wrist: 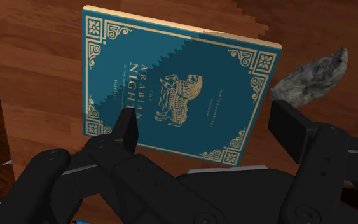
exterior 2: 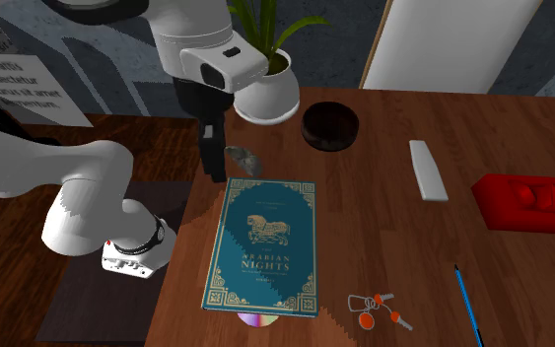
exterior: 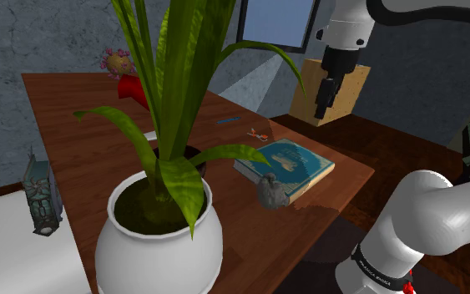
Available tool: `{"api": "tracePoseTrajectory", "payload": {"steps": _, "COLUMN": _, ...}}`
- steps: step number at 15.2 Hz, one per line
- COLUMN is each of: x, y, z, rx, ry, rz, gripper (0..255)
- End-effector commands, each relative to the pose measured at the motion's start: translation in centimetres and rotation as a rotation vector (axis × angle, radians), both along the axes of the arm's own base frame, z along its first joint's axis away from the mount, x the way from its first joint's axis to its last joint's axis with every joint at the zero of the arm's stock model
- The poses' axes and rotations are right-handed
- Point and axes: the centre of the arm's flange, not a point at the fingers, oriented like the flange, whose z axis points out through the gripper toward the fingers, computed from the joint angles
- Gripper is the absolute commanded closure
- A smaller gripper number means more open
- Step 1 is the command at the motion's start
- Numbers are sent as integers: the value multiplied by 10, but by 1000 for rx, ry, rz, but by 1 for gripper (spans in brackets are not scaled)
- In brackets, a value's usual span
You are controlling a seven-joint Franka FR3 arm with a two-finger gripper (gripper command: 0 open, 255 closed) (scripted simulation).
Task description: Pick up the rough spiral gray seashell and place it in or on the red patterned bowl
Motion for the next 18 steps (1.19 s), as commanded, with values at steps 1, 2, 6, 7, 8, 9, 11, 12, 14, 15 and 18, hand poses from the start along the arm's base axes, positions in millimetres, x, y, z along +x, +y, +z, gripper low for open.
{"api": "tracePoseTrajectory", "payload": {"steps": 1, "x": 0, "y": 0, "z": 0, "rx": 0, "ry": 0, "rz": 0, "gripper": 0}}
{"api": "tracePoseTrajectory", "payload": {"steps": 2, "x": 0, "y": 6, "z": -10, "rx": 15, "ry": 4, "rz": -10, "gripper": 0}}
{"api": "tracePoseTrajectory", "payload": {"steps": 6, "x": -1, "y": 32, "z": -47, "rx": 76, "ry": 19, "rz": -52, "gripper": 0}}
{"api": "tracePoseTrajectory", "payload": {"steps": 7, "x": -1, "y": 39, "z": -57, "rx": 91, "ry": 23, "rz": -62, "gripper": 0}}
{"api": "tracePoseTrajectory", "payload": {"steps": 8, "x": -1, "y": 46, "z": -66, "rx": 106, "ry": 27, "rz": -72, "gripper": 0}}
{"api": "tracePoseTrajectory", "payload": {"steps": 9, "x": -1, "y": 54, "z": -75, "rx": 121, "ry": 31, "rz": -83, "gripper": 0}}
{"api": "tracePoseTrajectory", "payload": {"steps": 11, "x": -1, "y": 68, "z": -92, "rx": 152, "ry": 39, "rz": -103, "gripper": 0}}
{"api": "tracePoseTrajectory", "payload": {"steps": 12, "x": -1, "y": 76, "z": -101, "rx": 167, "ry": 42, "rz": -114, "gripper": 0}}
{"api": "tracePoseTrajectory", "payload": {"steps": 14, "x": 0, "y": 92, "z": -118, "rx": 197, "ry": 50, "rz": -134, "gripper": 0}}
{"api": "tracePoseTrajectory", "payload": {"steps": 15, "x": 0, "y": 99, "z": -126, "rx": 212, "ry": 54, "rz": -145, "gripper": 0}}
{"api": "tracePoseTrajectory", "payload": {"steps": 18, "x": 1, "y": 124, "z": -150, "rx": 258, "ry": 66, "rz": -176, "gripper": 0}}
